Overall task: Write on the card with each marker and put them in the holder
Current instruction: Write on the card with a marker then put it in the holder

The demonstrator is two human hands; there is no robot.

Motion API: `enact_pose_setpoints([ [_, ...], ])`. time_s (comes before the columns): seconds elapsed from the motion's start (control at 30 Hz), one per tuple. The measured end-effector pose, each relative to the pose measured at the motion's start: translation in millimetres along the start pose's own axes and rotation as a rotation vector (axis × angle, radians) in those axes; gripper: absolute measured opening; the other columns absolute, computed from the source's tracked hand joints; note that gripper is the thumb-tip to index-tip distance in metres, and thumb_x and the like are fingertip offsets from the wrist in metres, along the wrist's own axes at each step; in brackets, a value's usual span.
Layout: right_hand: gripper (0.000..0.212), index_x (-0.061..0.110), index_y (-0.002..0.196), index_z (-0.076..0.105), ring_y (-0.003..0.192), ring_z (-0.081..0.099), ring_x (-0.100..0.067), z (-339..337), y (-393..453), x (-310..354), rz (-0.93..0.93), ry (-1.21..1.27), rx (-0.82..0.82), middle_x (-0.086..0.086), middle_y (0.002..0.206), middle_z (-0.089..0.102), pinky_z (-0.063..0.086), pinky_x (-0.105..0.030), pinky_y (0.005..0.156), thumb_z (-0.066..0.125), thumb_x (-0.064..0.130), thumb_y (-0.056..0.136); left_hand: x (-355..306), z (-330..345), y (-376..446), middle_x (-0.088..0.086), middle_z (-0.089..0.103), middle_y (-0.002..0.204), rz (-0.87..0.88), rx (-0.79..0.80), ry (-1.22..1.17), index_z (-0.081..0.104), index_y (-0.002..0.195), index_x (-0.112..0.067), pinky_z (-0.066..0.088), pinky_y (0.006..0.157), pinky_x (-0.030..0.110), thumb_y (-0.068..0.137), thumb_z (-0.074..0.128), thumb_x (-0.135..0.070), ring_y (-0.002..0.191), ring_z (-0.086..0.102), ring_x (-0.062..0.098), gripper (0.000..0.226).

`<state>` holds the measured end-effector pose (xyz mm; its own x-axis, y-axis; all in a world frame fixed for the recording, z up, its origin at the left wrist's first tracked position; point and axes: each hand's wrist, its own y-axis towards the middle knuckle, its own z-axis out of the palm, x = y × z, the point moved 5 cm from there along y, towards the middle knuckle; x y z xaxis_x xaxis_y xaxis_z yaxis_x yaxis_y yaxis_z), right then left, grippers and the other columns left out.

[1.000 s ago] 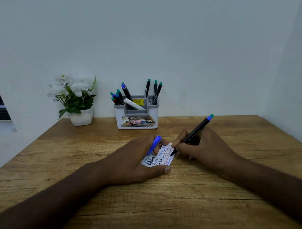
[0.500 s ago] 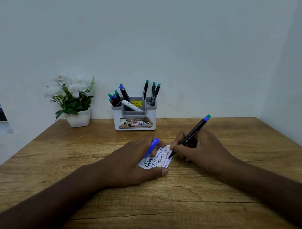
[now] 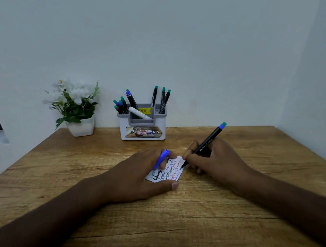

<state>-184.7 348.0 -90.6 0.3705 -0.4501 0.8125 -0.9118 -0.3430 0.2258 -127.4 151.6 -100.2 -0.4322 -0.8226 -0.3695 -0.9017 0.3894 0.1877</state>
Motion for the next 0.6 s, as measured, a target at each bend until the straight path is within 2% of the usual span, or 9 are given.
enact_pose_setpoints([
  [0.2, 0.01, 0.017, 0.092, 0.078, 0.065, 0.071, -0.01, -0.9, 0.5, -0.6, -0.006, 0.012, 0.003, -0.003, 0.077, 0.079, 0.065, -0.039, 0.074, 0.074, 0.026, 0.094, 1.4, 0.6, 0.1, -0.023, 0.054, 0.112, 0.011, -0.003, -0.005, 0.051, 0.131, -0.033, 0.045, 0.083, 0.019, 0.088, 0.058, -0.075, 0.104, 0.052, 0.001, 0.061],
  [0.33, 0.006, 0.019, 0.094, 0.076, 0.066, 0.073, -0.009, -1.6, -0.1, -1.6, -0.006, 0.01, -0.006, -0.002, 0.078, 0.079, 0.066, -0.032, 0.072, 0.074, 0.025, 0.095, 0.0, 0.9, 0.4, -0.024, 0.052, 0.114, 0.026, 0.004, 0.006, 0.045, 0.134, -0.045, 0.04, 0.081, 0.013, 0.089, 0.058, -0.074, 0.107, 0.05, -0.001, 0.055],
  [0.43, 0.007, 0.017, 0.095, 0.077, 0.066, 0.073, -0.01, -0.7, 0.4, -2.3, 0.01, 0.039, 0.003, -0.003, 0.078, 0.079, 0.066, -0.033, 0.072, 0.074, 0.024, 0.096, -1.2, 0.3, 0.3, -0.024, 0.052, 0.112, 0.039, 0.004, -0.001, 0.045, 0.135, -0.046, 0.042, 0.082, 0.016, 0.089, 0.058, -0.074, 0.105, 0.051, 0.001, 0.055],
  [0.53, 0.008, 0.017, 0.097, 0.075, 0.064, 0.072, -0.009, -1.3, 0.8, -2.1, 0.021, 0.044, -0.006, -0.002, 0.077, 0.079, 0.065, -0.029, 0.07, 0.074, 0.025, 0.096, -1.5, 0.1, -0.1, -0.025, 0.052, 0.106, 0.03, -0.001, 0.009, 0.046, 0.114, -0.049, 0.042, 0.079, 0.017, 0.09, 0.059, -0.073, 0.1, 0.051, 0.001, 0.036],
  [0.6, 0.007, 0.016, 0.097, 0.075, 0.063, 0.071, -0.008, -0.5, 0.6, -1.8, 0.019, 0.045, 0.012, -0.002, 0.076, 0.078, 0.063, -0.027, 0.068, 0.073, 0.024, 0.096, -1.4, 0.4, 0.2, -0.025, 0.051, 0.104, 0.019, -0.003, 0.019, 0.045, 0.104, -0.045, 0.04, 0.076, 0.016, 0.09, 0.059, -0.073, 0.098, 0.05, 0.0, 0.035],
])
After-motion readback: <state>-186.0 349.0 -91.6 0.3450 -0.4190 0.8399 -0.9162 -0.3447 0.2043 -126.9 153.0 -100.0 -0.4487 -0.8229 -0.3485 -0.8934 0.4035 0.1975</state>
